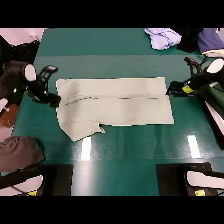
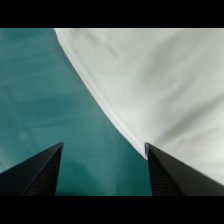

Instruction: Fold the shirts.

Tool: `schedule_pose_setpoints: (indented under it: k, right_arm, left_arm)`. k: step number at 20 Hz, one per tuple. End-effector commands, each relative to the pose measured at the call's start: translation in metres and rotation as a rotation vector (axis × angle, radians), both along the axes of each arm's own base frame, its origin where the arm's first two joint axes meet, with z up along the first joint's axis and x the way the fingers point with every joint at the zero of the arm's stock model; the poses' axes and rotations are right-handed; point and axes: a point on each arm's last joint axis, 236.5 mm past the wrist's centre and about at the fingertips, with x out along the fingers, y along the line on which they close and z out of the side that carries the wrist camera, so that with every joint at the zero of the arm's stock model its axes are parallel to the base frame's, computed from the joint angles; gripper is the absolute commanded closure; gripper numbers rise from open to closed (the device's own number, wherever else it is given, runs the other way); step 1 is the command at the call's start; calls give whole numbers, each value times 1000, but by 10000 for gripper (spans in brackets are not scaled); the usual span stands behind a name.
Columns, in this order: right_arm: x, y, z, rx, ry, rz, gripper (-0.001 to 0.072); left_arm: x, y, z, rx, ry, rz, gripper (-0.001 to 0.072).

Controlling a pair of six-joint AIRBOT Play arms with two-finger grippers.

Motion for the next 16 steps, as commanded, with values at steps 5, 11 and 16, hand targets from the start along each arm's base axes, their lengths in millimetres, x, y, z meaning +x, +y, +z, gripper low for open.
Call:
schedule_pose_setpoints:
  k: [5,11,16]
  right_arm:
    - [-38,1,10,-17,-88,-7,207]
    - [-39,1,27,-22,-139,-8,208]
    - [-39,2,27,-15,-139,-9,208]
  left_arm:
    - [-101,-68,-39,-342,131,209,102]
    - [-146,-104,-60,-498,288,315,103]
    - [-156,-102,-72,-486,312,333,103]
